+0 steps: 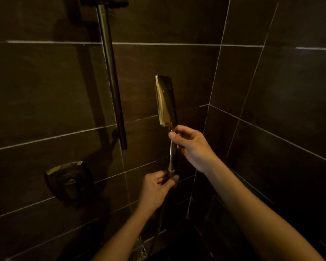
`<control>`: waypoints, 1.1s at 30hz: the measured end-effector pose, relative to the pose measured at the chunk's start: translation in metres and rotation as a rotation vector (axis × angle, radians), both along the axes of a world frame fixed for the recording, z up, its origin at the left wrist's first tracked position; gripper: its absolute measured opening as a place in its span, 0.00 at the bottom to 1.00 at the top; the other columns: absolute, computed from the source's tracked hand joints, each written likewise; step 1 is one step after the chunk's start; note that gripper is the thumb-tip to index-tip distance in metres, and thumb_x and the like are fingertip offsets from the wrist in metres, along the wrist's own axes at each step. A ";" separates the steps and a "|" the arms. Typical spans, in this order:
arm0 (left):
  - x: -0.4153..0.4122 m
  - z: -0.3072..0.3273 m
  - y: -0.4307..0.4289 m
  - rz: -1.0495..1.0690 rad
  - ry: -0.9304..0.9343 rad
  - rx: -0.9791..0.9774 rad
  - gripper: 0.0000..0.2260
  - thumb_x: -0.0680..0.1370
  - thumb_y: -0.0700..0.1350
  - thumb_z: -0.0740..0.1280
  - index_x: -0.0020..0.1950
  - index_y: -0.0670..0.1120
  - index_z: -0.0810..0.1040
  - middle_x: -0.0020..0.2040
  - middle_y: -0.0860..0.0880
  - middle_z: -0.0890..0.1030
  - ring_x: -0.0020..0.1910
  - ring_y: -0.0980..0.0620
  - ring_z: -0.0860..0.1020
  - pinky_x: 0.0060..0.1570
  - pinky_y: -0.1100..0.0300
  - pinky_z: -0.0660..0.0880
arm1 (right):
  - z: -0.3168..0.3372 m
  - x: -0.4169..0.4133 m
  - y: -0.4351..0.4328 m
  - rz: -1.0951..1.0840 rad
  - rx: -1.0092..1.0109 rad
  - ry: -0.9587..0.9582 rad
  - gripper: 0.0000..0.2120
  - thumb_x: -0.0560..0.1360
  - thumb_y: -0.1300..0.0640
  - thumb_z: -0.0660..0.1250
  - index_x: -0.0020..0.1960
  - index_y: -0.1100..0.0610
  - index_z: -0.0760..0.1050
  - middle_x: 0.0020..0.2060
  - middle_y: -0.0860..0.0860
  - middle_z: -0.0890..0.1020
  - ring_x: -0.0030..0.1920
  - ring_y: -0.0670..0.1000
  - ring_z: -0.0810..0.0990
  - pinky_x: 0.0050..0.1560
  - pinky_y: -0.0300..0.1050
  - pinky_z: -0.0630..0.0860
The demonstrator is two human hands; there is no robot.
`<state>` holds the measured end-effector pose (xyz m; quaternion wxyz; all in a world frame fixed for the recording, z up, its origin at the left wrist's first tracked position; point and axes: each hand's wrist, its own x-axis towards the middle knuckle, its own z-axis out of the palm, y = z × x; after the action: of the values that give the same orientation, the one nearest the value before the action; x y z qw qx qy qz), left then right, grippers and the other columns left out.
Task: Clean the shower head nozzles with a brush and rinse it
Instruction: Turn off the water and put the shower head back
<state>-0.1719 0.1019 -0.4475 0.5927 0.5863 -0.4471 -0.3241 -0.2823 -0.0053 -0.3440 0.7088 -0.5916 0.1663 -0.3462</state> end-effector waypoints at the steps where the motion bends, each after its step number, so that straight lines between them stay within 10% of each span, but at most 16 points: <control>1: -0.001 0.000 0.000 0.010 -0.005 0.009 0.04 0.75 0.41 0.74 0.42 0.49 0.84 0.37 0.52 0.86 0.39 0.58 0.85 0.38 0.66 0.77 | 0.000 0.000 0.001 -0.040 -0.049 0.023 0.15 0.74 0.58 0.74 0.58 0.63 0.80 0.42 0.49 0.80 0.48 0.47 0.80 0.56 0.46 0.76; 10: 0.005 0.004 0.009 -0.163 -0.016 0.027 0.03 0.77 0.40 0.71 0.49 0.45 0.85 0.44 0.49 0.88 0.45 0.52 0.87 0.45 0.63 0.80 | 0.006 -0.012 -0.007 -0.051 -0.320 0.293 0.14 0.77 0.57 0.72 0.57 0.66 0.80 0.54 0.59 0.83 0.50 0.44 0.83 0.53 0.42 0.79; 18: -0.009 0.003 0.002 0.087 -0.119 0.106 0.05 0.76 0.46 0.73 0.51 0.51 0.85 0.37 0.51 0.85 0.34 0.60 0.82 0.32 0.68 0.75 | -0.007 -0.002 0.006 -0.583 -0.707 0.470 0.11 0.74 0.45 0.74 0.46 0.52 0.82 0.37 0.47 0.83 0.38 0.41 0.82 0.34 0.35 0.78; 26: 0.008 0.004 0.008 -0.215 -0.035 0.036 0.06 0.78 0.41 0.70 0.52 0.41 0.84 0.46 0.44 0.88 0.48 0.48 0.86 0.51 0.57 0.82 | 0.003 -0.024 -0.006 0.062 -0.203 0.176 0.13 0.81 0.61 0.66 0.65 0.60 0.78 0.59 0.62 0.82 0.33 0.45 0.72 0.30 0.36 0.65; 33: 0.002 0.002 0.010 -0.126 -0.039 0.026 0.04 0.77 0.41 0.72 0.49 0.42 0.85 0.43 0.47 0.88 0.45 0.52 0.86 0.46 0.63 0.80 | -0.004 -0.015 -0.006 -0.055 -0.217 0.163 0.11 0.75 0.60 0.75 0.55 0.65 0.80 0.40 0.56 0.77 0.35 0.47 0.74 0.30 0.35 0.68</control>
<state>-0.1698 0.1115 -0.4456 0.5545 0.5709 -0.4904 -0.3552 -0.2975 -0.0112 -0.3482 0.6152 -0.6861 0.2012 -0.3322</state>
